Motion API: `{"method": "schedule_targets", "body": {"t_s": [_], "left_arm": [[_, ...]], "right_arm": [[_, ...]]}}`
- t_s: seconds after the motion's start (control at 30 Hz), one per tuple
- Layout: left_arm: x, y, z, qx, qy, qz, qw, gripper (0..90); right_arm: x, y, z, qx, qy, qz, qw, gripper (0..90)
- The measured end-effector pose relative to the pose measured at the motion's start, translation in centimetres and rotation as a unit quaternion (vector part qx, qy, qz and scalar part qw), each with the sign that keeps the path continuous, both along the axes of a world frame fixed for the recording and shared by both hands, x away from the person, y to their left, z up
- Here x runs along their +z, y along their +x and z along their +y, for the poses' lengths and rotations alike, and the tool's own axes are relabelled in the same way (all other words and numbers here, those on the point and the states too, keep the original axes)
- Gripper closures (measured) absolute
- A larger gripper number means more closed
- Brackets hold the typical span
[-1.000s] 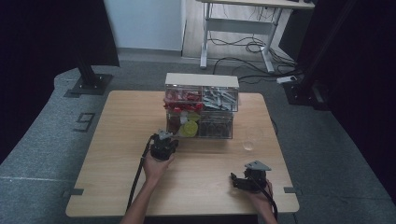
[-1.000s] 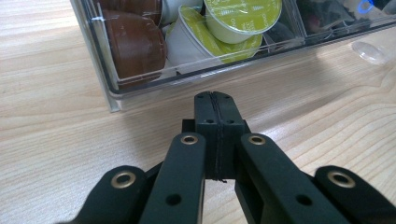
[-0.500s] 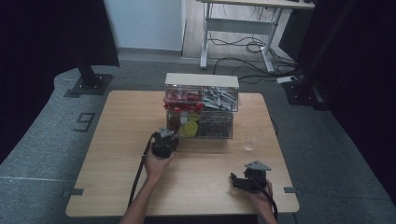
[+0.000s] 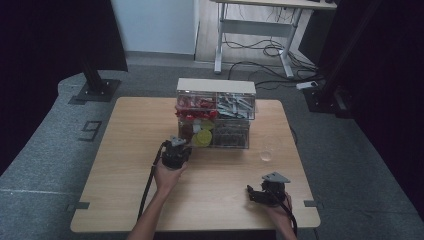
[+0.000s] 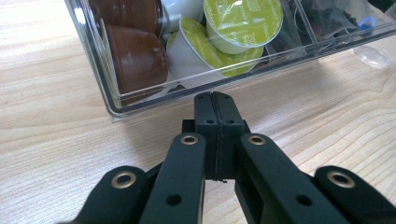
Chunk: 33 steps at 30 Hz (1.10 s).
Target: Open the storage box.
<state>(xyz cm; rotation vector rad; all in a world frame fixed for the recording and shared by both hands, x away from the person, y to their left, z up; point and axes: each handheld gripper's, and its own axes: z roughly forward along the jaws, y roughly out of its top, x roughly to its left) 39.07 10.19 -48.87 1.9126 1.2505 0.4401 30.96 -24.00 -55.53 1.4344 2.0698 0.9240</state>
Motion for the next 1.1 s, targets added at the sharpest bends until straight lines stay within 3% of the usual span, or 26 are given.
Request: {"method": "schedule_targets", "body": {"t_s": [0.3,0.53,1.1], "left_arm": [[0.2,-0.1,-0.1,0.002,0.001,-0.007,1.0000,90.0],[1.7,-0.3,-0.1,0.000,-0.002,-0.025,0.9997,90.0],[3.3,0.0,0.4,0.004,-0.017,-0.035,0.9993,90.0]], "right_arm": [[0.0,0.0,0.0,-0.001,0.000,0.000,1.0000,13.6],[0.0,0.0,0.0,-0.001,0.001,0.000,1.0000,13.7],[0.0,0.0,0.0,0.000,0.000,-0.001,1.0000,13.7]]}}
